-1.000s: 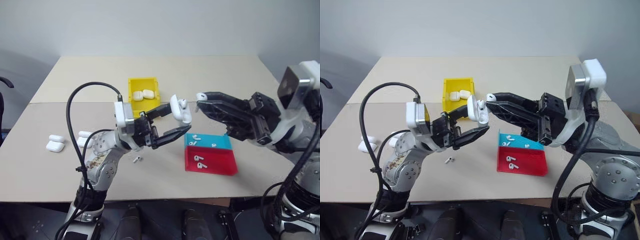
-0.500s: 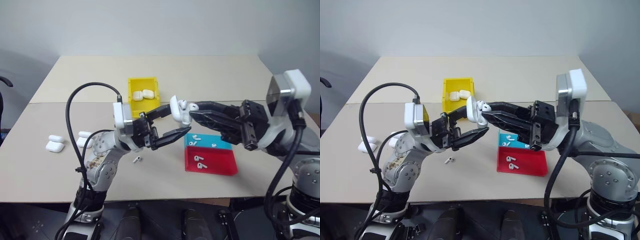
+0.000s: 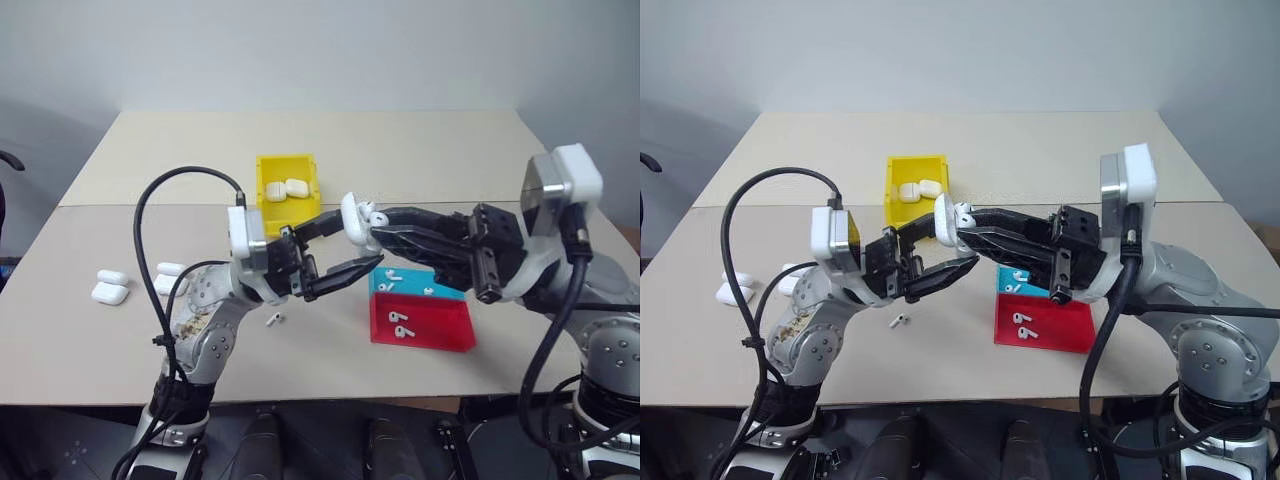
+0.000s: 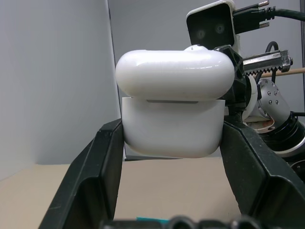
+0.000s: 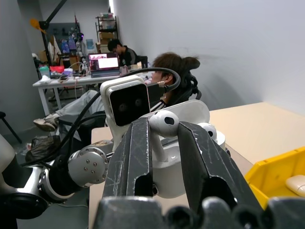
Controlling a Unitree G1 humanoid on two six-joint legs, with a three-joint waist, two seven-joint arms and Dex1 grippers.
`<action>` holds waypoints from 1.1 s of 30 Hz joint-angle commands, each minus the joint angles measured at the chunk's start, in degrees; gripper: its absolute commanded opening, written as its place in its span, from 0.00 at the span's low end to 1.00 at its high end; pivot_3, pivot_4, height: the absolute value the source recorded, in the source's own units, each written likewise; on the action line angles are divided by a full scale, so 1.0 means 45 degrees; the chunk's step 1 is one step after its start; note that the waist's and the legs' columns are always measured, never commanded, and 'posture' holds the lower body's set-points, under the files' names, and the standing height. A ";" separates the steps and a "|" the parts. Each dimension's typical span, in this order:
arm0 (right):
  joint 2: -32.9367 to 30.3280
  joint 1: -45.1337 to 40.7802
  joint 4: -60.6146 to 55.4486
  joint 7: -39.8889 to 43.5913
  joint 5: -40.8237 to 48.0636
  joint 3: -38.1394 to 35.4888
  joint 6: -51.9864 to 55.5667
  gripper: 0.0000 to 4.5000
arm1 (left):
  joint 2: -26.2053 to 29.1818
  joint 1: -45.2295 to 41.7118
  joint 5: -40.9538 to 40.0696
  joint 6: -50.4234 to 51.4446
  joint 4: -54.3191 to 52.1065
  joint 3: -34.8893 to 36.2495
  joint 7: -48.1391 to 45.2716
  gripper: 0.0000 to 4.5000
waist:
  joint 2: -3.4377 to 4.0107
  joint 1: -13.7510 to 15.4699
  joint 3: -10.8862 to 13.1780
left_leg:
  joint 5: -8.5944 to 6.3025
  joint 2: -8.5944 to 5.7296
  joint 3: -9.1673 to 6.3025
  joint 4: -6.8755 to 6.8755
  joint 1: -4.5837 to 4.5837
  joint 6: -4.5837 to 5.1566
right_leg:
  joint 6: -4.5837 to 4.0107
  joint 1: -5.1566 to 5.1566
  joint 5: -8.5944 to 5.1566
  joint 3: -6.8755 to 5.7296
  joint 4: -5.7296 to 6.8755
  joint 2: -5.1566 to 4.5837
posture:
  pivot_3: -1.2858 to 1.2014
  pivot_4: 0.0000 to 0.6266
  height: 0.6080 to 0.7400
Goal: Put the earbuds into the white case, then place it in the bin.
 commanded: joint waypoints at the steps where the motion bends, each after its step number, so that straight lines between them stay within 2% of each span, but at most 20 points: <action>1: -0.0333 -0.0001 -0.0242 0.0006 0.0000 0.0042 -0.0194 0.36 | -0.0139 -0.0030 -0.0020 -0.0352 -0.0324 0.0073 -0.0021 0.61 | -0.0001 0.0000 0.0001 | 0.0000 0.0000 0.0000 0.0000 -0.0001 0.0000 | 0.0000 0.0001 0.0000 0.0001 -0.0002 0.0000 | 0.52 0.24 1.00; 4: -0.0488 0.0138 -0.0365 0.0164 -0.0297 0.0165 -0.0396 0.58 | -0.0199 -0.0031 0.0027 -0.0369 -0.0298 0.0088 -0.0019 0.61 | -0.0001 0.0001 0.0001 | 0.0000 0.0000 0.0000 -0.0004 -0.0001 0.0000 | 0.0000 0.0000 0.0000 0.0000 -0.0008 0.0000 | 0.52 0.24 1.00; 10: -0.0721 0.0393 -0.0336 0.0436 -0.0405 -0.0099 -0.0738 0.58 | -0.0166 0.0002 0.0089 -0.0352 -0.0247 0.0121 -0.0020 0.61 | -0.0006 0.0005 0.0003 | 0.0000 -0.0001 0.0000 -0.0009 -0.0004 0.0000 | 0.0001 0.0001 0.0000 -0.0002 -0.0018 0.0000 | 0.52 0.24 1.00; 14: -0.1424 0.0635 0.0085 0.1115 -0.0231 -0.1249 -0.1127 0.58 | -0.0066 0.0043 0.0258 -0.0493 0.0129 0.0146 -0.0224 0.61 | -0.0007 0.0019 0.0005 | -0.0001 -0.0001 0.0000 -0.0011 -0.0006 0.0000 | 0.0001 0.0002 0.0000 -0.0003 -0.0025 0.0000 | 0.52 0.24 1.00; 16: -0.1938 0.0393 0.0509 0.1501 -0.0189 -0.1866 -0.1263 0.58 | -0.0062 0.0005 0.0382 -0.0597 0.0453 0.0118 -0.0339 0.61 | -0.0009 0.0039 0.0006 | 0.0000 -0.0004 0.0000 -0.0011 -0.0008 0.0000 | 0.0001 0.0006 0.0001 -0.0003 -0.0032 0.0000 | 0.52 0.24 1.00; 19: -0.3046 -0.1075 0.1450 0.1716 -0.0156 -0.1735 -0.0690 0.58 | -0.0133 -0.0164 0.0511 -0.0698 0.1085 0.0023 -0.0561 0.61 | -0.0008 0.0011 0.0007 | -0.0004 -0.0007 0.0000 -0.0009 -0.0008 -0.0006 | 0.0004 0.0010 0.0003 -0.0002 -0.0041 0.0000 | 0.52 0.24 1.00; 22: -0.3752 -0.2943 0.2226 0.2388 -0.0661 -0.0689 -0.0478 0.45 | -0.0313 -0.0558 0.0915 -0.1129 0.1943 -0.0193 -0.1003 0.61 | -0.0004 -0.0040 0.0014 | -0.0008 -0.0005 -0.0001 -0.0023 -0.0005 -0.0012 | 0.0009 0.0002 0.0007 -0.0003 -0.0048 0.0000 | 0.52 0.24 1.00; 27: -0.3520 -0.5715 0.2861 0.2501 -0.2413 0.1967 -0.0117 0.05 | -0.0468 -0.1332 0.1153 -0.1145 0.2753 -0.0323 -0.1414 0.61 | -0.0003 -0.0045 0.0014 | -0.0005 -0.0003 -0.0008 -0.0040 -0.0017 -0.0008 | 0.0009 -0.0007 0.0007 -0.0009 -0.0073 0.0009 | 0.52 0.24 1.00; 28: -0.3381 -0.6096 0.2898 0.2464 -0.2662 0.2380 0.0010 0.01 | -0.0449 -0.1433 0.1225 -0.1157 0.2869 -0.0345 -0.1476 0.61 | -0.0003 -0.0036 0.0014 | -0.0002 -0.0003 -0.0009 -0.0041 -0.0027 -0.0002 | 0.0009 -0.0010 0.0007 -0.0010 -0.0076 0.0009 | 0.52 0.24 1.00; 33: -0.3204 -0.6495 0.2555 0.3308 -0.4304 0.3913 -0.0401 0.01 | -0.0364 -0.1558 0.1603 -0.1388 0.3091 -0.0449 -0.1695 0.61 | -0.0003 0.0051 0.0014 | 0.0002 -0.0006 -0.0009 -0.0040 -0.0071 0.0005 | 0.0012 -0.0037 0.0007 -0.0010 -0.0081 0.0011 | 0.52 0.24 1.00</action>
